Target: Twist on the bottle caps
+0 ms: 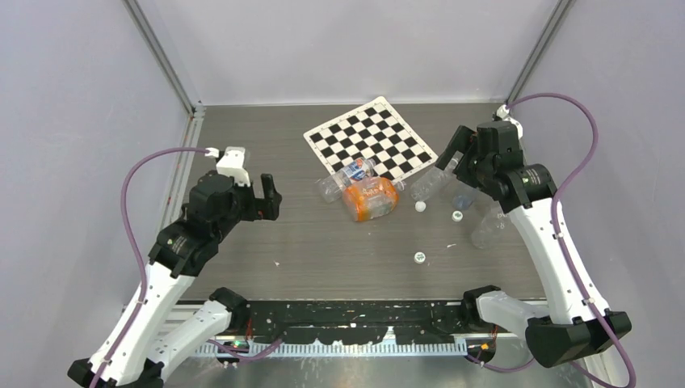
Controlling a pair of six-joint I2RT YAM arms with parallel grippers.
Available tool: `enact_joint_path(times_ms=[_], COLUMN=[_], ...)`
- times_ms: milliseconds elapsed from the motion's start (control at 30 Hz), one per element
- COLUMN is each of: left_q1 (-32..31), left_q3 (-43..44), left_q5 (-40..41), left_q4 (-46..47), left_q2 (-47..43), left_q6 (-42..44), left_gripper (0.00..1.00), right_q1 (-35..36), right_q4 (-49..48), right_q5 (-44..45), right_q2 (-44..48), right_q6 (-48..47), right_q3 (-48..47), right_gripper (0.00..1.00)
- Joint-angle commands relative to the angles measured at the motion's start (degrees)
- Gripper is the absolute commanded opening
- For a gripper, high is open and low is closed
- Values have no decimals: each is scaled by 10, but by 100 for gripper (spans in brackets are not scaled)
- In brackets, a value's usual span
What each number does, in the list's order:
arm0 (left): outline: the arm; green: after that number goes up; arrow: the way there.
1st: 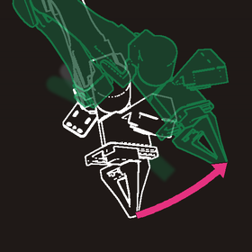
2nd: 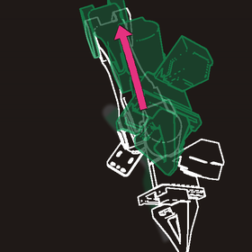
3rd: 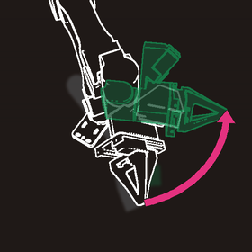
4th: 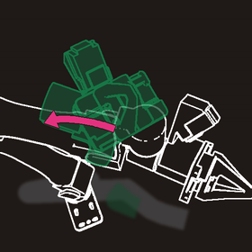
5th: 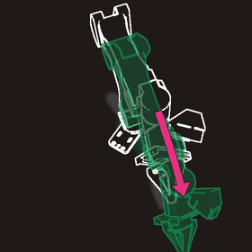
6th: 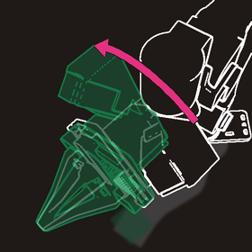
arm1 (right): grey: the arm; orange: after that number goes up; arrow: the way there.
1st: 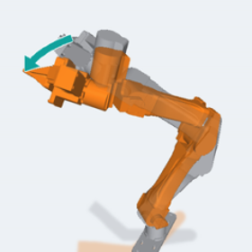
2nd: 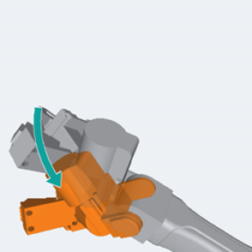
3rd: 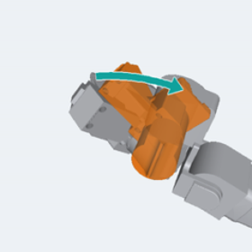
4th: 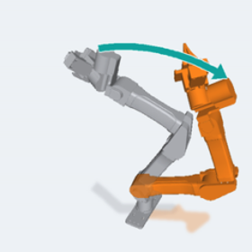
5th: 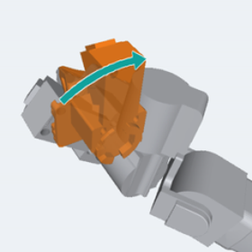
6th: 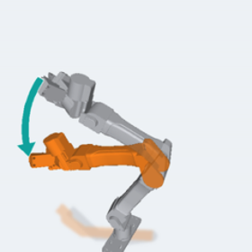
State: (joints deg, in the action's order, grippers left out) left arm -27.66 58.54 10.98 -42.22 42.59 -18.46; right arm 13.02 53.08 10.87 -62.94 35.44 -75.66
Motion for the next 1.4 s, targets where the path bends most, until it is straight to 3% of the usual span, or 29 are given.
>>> enact_joint_path(times_ms=[0, 133, 433, 700, 967, 1133, 1300, 1367], left_q1=[3, 2, 2, 3, 2, 2, 2, 2], left_q3=[-7, -21, -27, -27, -26, -20, -26, -23], left_q5=[-10, -20, -32, -32, -19, -23, -39, -43], left_q4=[8, 18, 5, -32, -68, -78, -55, -41], left_q2=[2, -16, -33, -62, -87, -97, -105, -103], left_q6=[18, 12, 7, 6, 5, 1, 4, 3], left_gripper=[100, 100, 100, 100, 100, 100, 100, 100], right_q1=[1, 3, 73, 77, 77, 79, 112, 132], right_q4=[-51, -58, -104, -127, -153, -163, -147, -142], right_q5=[11, 18, 236, 290, 277, 280, 309, 315], right_q2=[1, -36, -170, -304, -405, -431, -390, -362], right_q6=[14, 46, 193, 289, 326, 339, 312, 290], right_q3=[4, 17, 33, 27, 11, 11, -9, -17], right_gripper=[100, 100, 100, 100, 94, 75, 51, 45])
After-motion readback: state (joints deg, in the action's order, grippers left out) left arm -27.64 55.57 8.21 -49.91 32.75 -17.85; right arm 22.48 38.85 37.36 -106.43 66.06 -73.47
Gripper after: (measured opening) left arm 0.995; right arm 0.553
